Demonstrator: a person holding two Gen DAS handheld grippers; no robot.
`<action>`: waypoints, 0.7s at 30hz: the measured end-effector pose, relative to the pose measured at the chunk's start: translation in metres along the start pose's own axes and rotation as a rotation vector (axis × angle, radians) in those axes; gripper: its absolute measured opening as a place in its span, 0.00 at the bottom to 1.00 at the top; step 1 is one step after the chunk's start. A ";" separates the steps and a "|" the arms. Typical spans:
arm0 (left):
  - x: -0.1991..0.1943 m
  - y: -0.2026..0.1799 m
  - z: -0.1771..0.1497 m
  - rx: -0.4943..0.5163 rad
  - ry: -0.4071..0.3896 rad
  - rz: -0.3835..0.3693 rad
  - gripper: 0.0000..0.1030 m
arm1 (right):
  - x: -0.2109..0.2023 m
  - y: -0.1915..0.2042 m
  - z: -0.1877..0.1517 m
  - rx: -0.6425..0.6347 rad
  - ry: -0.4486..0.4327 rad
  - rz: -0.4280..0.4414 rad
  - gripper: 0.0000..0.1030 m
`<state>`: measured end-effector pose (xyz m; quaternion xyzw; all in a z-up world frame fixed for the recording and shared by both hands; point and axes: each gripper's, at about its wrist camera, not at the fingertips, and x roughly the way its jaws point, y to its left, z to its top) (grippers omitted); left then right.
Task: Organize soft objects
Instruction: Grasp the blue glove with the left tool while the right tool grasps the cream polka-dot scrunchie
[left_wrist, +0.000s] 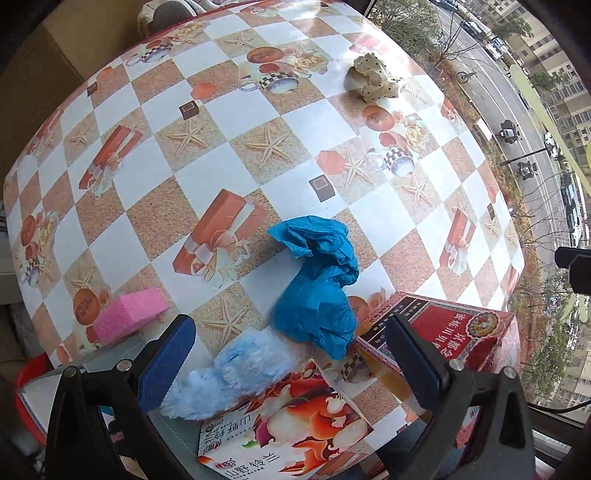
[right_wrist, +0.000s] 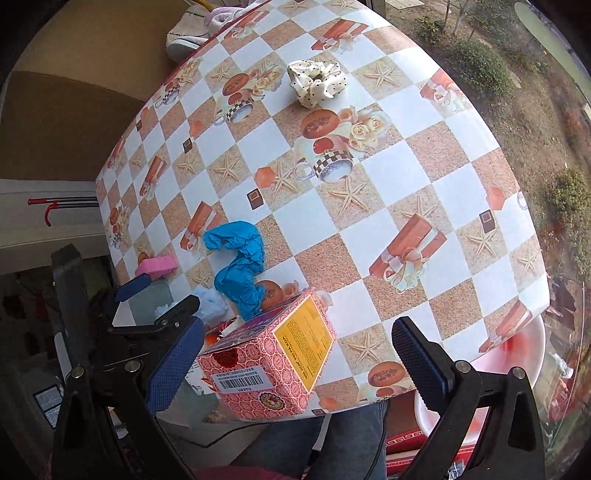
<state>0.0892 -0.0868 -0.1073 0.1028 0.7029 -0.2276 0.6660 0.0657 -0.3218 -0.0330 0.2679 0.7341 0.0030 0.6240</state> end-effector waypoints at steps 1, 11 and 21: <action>0.010 -0.002 0.006 0.005 0.026 -0.021 1.00 | 0.005 -0.006 0.003 0.008 0.011 -0.002 0.99; 0.078 -0.012 0.038 0.042 0.184 0.033 1.00 | 0.046 -0.034 0.049 0.016 0.061 -0.025 0.99; 0.086 -0.013 0.039 -0.014 0.126 0.120 1.00 | 0.058 -0.018 0.163 -0.030 -0.089 -0.089 0.99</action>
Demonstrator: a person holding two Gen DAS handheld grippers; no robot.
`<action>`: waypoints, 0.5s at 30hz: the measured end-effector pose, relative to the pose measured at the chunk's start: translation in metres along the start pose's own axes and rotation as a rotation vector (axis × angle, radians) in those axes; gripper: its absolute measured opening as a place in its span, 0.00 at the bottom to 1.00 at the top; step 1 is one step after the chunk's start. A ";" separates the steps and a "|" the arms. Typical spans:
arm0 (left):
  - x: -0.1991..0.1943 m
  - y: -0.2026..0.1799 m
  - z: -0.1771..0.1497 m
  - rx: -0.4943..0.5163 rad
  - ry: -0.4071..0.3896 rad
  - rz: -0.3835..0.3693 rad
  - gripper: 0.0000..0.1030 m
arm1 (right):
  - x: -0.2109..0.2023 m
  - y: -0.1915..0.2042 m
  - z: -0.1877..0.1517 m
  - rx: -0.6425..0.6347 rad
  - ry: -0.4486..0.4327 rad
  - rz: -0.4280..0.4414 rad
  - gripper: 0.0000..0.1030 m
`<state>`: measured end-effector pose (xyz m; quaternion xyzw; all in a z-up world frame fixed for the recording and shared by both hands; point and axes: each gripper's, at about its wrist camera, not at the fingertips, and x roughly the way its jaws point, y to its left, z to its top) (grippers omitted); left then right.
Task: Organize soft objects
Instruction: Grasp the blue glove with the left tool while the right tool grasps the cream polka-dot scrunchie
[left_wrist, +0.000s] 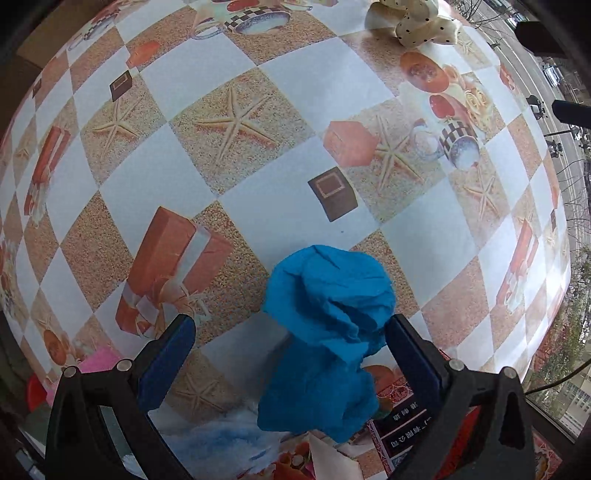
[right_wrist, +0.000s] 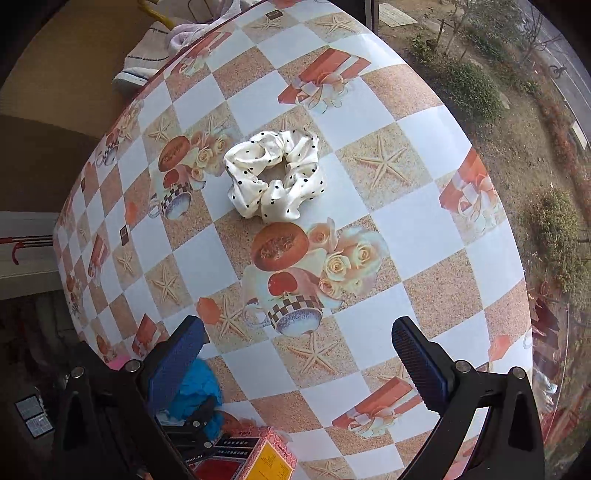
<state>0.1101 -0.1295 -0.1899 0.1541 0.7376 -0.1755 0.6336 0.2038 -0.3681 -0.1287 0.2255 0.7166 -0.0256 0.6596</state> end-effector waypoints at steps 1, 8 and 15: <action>0.000 -0.001 0.001 -0.006 -0.005 0.000 1.00 | 0.004 0.002 0.012 -0.002 -0.013 -0.006 0.99; 0.010 0.004 0.007 -0.095 -0.005 -0.019 1.00 | 0.050 0.018 0.069 -0.056 -0.021 -0.089 0.99; 0.014 0.005 0.007 -0.093 -0.018 0.049 1.00 | 0.081 0.027 0.075 -0.119 -0.008 -0.185 0.99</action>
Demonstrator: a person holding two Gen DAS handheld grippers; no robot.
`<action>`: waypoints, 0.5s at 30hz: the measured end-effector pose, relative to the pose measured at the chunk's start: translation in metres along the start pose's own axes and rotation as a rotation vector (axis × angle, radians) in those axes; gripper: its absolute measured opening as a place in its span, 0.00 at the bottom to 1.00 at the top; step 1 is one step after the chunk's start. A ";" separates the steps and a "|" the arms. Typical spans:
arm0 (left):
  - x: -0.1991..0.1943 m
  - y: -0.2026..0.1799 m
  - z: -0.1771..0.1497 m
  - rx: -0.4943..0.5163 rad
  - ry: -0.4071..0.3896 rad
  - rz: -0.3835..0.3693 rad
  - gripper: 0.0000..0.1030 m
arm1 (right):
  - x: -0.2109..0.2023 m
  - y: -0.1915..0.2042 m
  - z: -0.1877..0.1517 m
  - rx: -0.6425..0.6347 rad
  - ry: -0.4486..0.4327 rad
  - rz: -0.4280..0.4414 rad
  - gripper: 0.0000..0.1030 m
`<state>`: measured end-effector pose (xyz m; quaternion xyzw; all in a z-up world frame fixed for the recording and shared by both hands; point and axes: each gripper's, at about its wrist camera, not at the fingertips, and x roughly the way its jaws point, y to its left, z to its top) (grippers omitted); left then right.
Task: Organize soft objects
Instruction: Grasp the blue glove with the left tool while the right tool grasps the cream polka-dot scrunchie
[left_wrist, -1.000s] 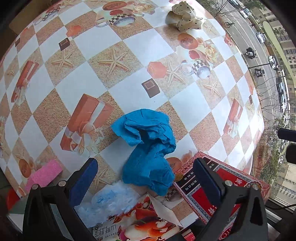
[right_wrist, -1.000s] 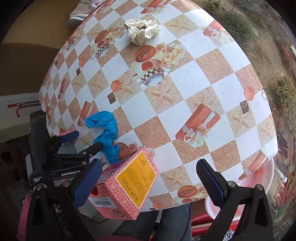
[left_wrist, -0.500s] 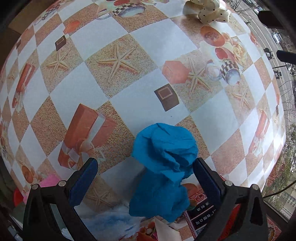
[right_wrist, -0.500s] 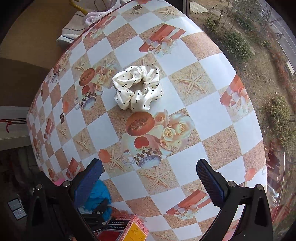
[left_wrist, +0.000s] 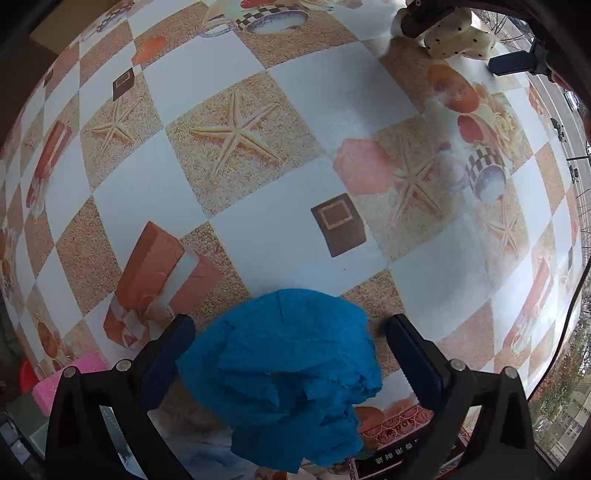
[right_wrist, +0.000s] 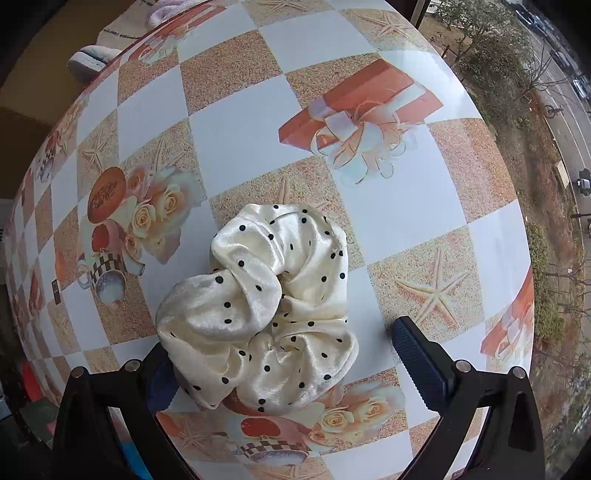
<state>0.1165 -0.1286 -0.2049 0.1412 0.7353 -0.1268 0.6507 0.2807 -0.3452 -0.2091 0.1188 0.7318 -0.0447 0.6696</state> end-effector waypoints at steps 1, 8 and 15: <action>0.000 0.000 0.000 0.000 0.004 0.000 1.00 | 0.001 0.003 0.000 -0.013 -0.005 -0.014 0.99; 0.005 -0.006 0.020 -0.028 0.049 -0.001 1.00 | 0.005 0.009 0.000 -0.007 0.021 -0.040 1.00; 0.005 -0.023 0.043 -0.024 0.054 0.003 0.89 | 0.001 -0.001 -0.005 -0.001 0.020 -0.050 0.90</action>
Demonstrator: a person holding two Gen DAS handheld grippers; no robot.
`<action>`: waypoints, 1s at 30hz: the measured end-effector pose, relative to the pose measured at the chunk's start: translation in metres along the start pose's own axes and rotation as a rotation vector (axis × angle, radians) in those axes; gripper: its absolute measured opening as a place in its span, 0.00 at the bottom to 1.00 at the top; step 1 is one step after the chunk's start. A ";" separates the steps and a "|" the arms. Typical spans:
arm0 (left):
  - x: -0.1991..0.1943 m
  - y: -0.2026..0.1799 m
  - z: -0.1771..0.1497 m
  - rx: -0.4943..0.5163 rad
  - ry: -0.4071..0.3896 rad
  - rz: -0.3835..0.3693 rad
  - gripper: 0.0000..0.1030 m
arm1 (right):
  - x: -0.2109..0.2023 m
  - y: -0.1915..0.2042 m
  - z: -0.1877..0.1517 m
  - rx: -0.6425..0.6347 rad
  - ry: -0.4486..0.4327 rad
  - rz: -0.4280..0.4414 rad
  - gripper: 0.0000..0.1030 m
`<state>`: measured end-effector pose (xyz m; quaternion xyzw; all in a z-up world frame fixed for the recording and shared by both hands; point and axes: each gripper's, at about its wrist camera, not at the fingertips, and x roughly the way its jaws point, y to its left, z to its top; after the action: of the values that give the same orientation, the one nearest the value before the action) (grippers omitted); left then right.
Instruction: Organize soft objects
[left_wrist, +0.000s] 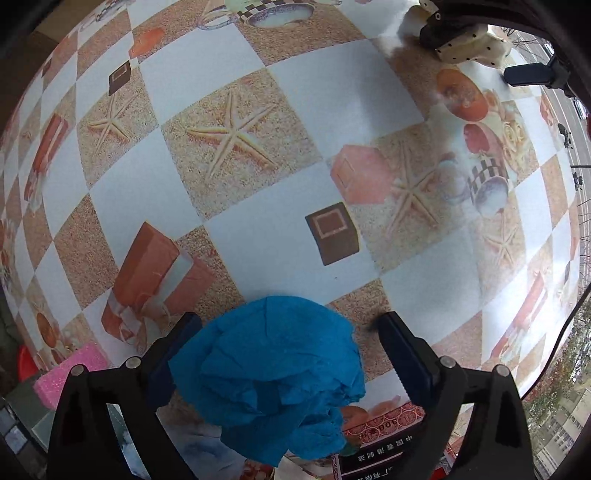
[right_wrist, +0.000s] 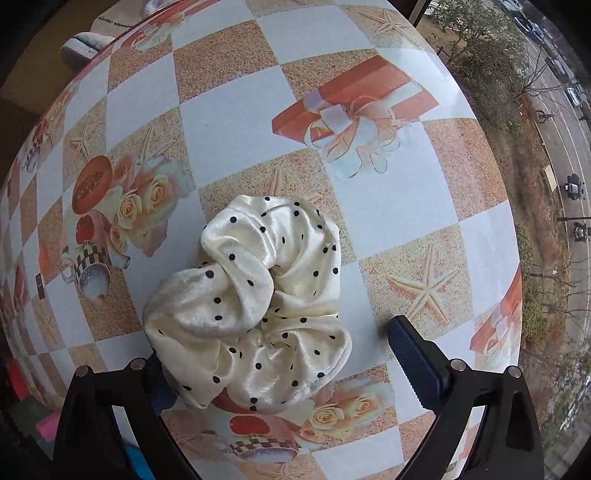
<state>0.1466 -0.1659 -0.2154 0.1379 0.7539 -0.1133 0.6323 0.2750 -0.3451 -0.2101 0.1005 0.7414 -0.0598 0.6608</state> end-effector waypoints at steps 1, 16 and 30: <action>-0.004 -0.004 0.000 0.018 -0.014 0.004 0.80 | -0.003 -0.001 -0.003 0.002 -0.014 0.001 0.83; -0.058 -0.009 0.020 0.095 -0.143 -0.082 0.14 | -0.052 -0.049 -0.038 0.107 -0.140 0.249 0.26; -0.137 -0.030 -0.009 0.236 -0.324 -0.092 0.14 | -0.096 -0.098 -0.140 0.288 -0.136 0.327 0.26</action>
<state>0.1506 -0.1995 -0.0789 0.1564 0.6291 -0.2506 0.7190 0.1274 -0.4159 -0.1026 0.3082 0.6527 -0.0636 0.6891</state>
